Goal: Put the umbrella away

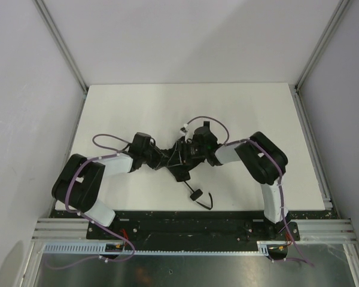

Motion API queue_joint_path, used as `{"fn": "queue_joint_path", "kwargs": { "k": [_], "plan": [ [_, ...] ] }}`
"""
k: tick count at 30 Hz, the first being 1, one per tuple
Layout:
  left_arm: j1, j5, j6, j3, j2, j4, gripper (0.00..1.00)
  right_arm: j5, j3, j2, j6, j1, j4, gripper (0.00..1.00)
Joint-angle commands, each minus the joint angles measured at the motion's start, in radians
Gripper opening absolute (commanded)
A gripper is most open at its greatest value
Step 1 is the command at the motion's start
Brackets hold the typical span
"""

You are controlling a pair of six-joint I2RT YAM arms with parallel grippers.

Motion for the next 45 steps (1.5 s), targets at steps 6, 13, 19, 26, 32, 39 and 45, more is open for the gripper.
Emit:
{"fn": "queue_joint_path", "kwargs": {
  "k": [6, 13, 19, 26, 32, 39, 45],
  "plan": [
    [-0.018, -0.15, 0.071, -0.048, 0.028, -0.121, 0.0, 0.297, 0.099, -0.385, -0.386, -0.003, -0.761, 0.73],
    [-0.018, -0.145, 0.063, -0.044, 0.002, -0.145, 0.0, 0.571, 0.033, -0.539, -0.451, -0.116, -0.832, 0.66],
    [-0.018, -0.132, 0.049, -0.039, 0.002, -0.149, 0.0, 0.502, 0.011, -0.48, -0.483, -0.146, -0.749, 0.48],
    [-0.018, -0.124, 0.038, -0.037, -0.005, -0.152, 0.0, 0.529, 0.011, -0.378, -0.513, -0.137, -0.693, 0.46],
    [-0.019, -0.115, 0.026, -0.037, -0.007, -0.153, 0.0, 0.536, 0.011, -0.323, -0.513, -0.069, -0.673, 0.34],
    [-0.021, -0.123, 0.009, -0.03, -0.003, -0.154, 0.0, 0.491, 0.01, -0.286, -0.424, 0.054, -0.623, 0.02],
    [-0.039, -0.139, -0.004, -0.027, -0.017, -0.155, 0.0, 0.472, -0.083, -0.266, -0.271, 0.137, -0.381, 0.0]
  ]
}}
